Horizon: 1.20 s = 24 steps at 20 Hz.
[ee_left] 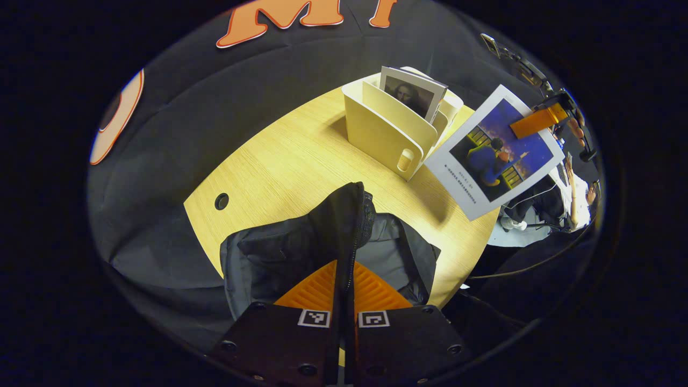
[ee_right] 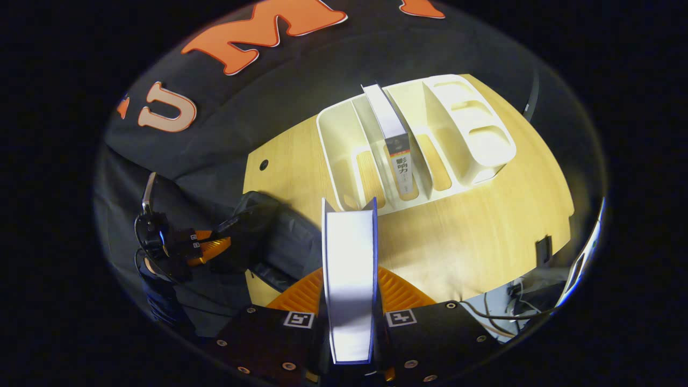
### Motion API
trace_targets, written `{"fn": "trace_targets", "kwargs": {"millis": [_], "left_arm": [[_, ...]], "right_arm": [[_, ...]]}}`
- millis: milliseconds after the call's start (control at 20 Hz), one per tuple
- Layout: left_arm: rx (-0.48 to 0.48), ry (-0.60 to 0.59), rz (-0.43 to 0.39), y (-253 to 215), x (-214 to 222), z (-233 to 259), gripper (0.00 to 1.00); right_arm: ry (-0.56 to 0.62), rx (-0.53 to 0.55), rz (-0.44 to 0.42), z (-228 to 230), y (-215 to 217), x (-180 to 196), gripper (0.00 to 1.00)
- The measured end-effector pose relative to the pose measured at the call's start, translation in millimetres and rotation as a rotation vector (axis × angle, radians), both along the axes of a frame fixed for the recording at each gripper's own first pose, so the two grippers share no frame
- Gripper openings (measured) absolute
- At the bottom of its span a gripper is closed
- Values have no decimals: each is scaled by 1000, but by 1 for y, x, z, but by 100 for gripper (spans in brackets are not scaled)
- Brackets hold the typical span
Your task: Open the schoolbag, grab two books from the bookshelf and put them into the schoolbag.
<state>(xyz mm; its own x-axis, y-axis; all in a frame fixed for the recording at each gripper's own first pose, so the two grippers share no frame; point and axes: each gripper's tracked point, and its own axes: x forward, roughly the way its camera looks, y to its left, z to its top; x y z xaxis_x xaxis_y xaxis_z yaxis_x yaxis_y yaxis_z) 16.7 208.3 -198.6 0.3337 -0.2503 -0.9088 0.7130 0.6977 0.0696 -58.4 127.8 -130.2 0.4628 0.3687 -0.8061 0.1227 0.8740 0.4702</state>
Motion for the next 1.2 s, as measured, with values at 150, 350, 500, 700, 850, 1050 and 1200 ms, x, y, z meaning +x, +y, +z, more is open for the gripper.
{"fn": "trace_targets", "kwargs": {"millis": [150, 350, 500, 700, 850, 1050, 1200], "left_arm": [[-9, -6, 16, 0, -1, 3, 5], [-24, -15, 43, -2, -2, 9, 5], [-29, -18, 57, -4, -3, 11, 5], [-33, -20, 54, -7, -7, 12, 5], [-41, -21, 65, -9, -6, 13, 5], [-59, -25, 82, -11, -4, 15, 5], [-65, -18, 95, -11, -5, 13, 5]], "right_arm": [[0, 87, -15, -12, 23, -3, 34], [-15, 168, 9, -21, 56, -2, 33], [-33, 209, 28, -26, 81, 3, 33], [-37, 275, 42, -46, 122, 18, 33], [-15, 323, 33, -63, 145, 22, 33], [-32, 403, 34, -74, 177, 35, 33], [-45, 483, 19, -77, 201, 46, 33]]}}
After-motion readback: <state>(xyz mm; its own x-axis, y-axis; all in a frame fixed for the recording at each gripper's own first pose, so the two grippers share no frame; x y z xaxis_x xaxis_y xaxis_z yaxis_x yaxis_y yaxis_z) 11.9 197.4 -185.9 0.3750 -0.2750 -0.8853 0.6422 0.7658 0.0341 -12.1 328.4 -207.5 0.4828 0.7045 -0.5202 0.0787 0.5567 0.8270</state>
